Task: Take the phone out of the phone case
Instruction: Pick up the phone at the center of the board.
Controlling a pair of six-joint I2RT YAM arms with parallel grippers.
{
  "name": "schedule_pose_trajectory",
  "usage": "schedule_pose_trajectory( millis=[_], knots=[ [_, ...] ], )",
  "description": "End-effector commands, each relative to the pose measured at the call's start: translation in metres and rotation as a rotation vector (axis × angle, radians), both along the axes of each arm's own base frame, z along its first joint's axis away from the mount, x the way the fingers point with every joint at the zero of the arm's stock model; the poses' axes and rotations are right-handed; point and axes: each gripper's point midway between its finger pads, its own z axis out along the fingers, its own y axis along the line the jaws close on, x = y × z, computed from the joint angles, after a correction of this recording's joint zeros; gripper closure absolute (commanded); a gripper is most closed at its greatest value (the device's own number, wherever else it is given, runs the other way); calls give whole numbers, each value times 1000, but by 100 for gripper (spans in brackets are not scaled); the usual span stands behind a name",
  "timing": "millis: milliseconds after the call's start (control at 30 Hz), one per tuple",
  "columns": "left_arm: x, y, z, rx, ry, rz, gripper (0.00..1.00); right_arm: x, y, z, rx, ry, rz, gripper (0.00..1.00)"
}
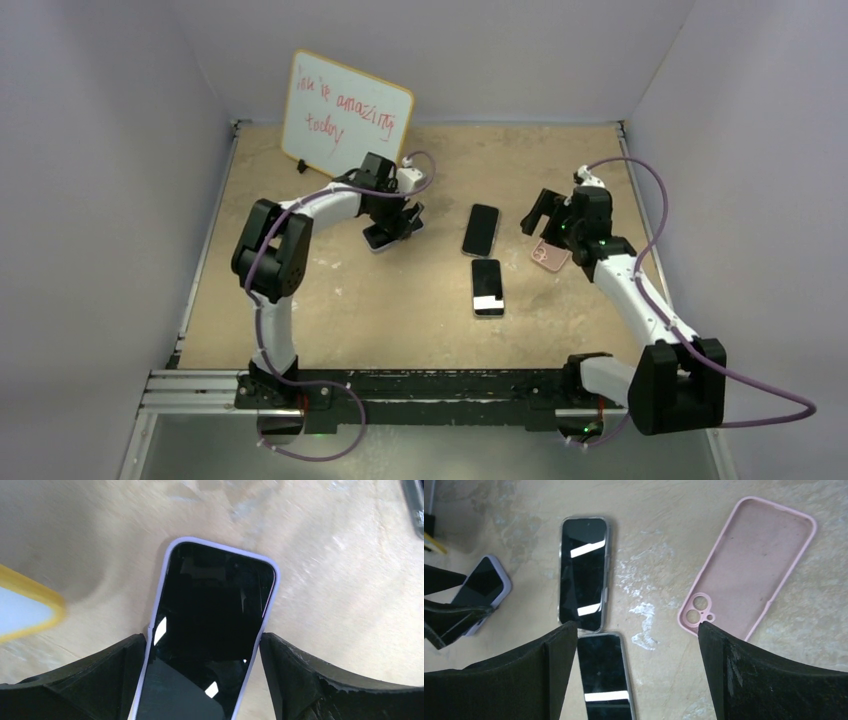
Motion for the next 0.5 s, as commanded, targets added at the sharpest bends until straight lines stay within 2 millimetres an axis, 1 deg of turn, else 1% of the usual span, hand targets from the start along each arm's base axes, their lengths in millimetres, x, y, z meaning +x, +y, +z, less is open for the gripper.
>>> schedule_pose_trajectory(
  millis=[0,133,233,267,333,400,467],
  knots=[
    [-65,-12,-4,24,173,127,13,-4,25,12,43,-68,83,8],
    [-92,-12,-6,74,188,245,15,-14,44,7,66,-69,125,8],
    [-111,-14,-3,97,194,302,15,-23,59,3,86,-66,162,8],
    [-114,-16,-1,95,183,310,14,-26,64,1,94,-64,174,8],
    [-116,-17,3,92,163,330,13,-31,71,-2,110,-71,189,8],
    [-114,-20,4,82,158,340,13,-36,77,-4,129,-69,203,7],
    [-104,-20,7,86,128,373,10,-40,81,-8,133,-60,213,7]
  ],
)
